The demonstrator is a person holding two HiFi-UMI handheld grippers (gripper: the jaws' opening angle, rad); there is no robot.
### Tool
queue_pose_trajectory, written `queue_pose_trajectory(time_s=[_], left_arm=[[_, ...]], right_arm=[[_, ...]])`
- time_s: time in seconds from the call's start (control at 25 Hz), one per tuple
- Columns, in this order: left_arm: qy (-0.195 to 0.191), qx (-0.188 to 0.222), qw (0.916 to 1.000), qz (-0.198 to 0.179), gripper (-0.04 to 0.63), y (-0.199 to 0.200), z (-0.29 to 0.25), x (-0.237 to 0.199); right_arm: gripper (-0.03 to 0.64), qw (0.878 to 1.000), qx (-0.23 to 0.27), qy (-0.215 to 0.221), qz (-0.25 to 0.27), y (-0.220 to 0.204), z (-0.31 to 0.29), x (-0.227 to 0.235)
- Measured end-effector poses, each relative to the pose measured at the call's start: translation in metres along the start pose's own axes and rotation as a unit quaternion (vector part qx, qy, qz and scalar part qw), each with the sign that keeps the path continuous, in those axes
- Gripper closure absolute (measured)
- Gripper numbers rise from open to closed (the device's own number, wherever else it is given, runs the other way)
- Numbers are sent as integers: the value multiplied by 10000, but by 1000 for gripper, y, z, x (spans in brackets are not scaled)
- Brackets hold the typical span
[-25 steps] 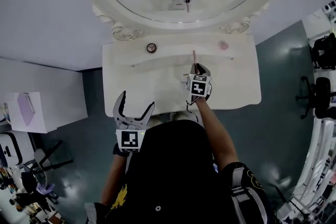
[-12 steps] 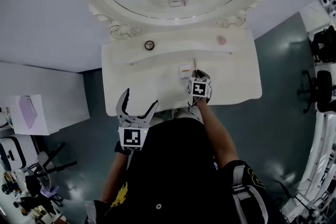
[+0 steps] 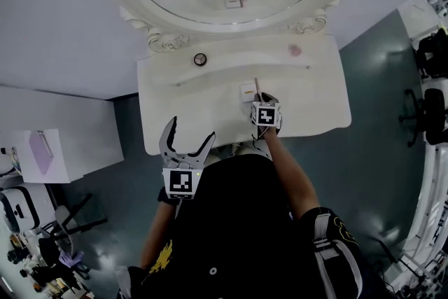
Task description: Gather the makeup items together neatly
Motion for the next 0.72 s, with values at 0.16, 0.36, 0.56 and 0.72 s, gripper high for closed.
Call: queue_pose_trajectory(time_s=[0.16, 0.36, 0.56, 0.72], left_arm=[[-45, -33, 10000, 32, 140, -1, 2, 1], [-31, -5, 10000, 22, 140, -2, 2, -6], [89, -30, 9998, 172, 140, -6, 3, -9], [132, 3, 9998, 136, 141, -7, 5, -9]], right_arm=[[509, 9999, -158, 17, -18, -4, 2, 3], [509, 9999, 87, -121, -65, 3, 7, 7], [410, 9891, 1038, -926, -477, 54, 21, 60], [387, 9824, 1308, -1238, -490, 111, 5, 105]])
Point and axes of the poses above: the fingertips, and each gripper's own axes: z backward along the fingers, x to its right, y out of its top, the point moved 9 cm from there along z, backward along the fingers, and after that the axes turned 13 degrees about -y, right-handed, at the moved point
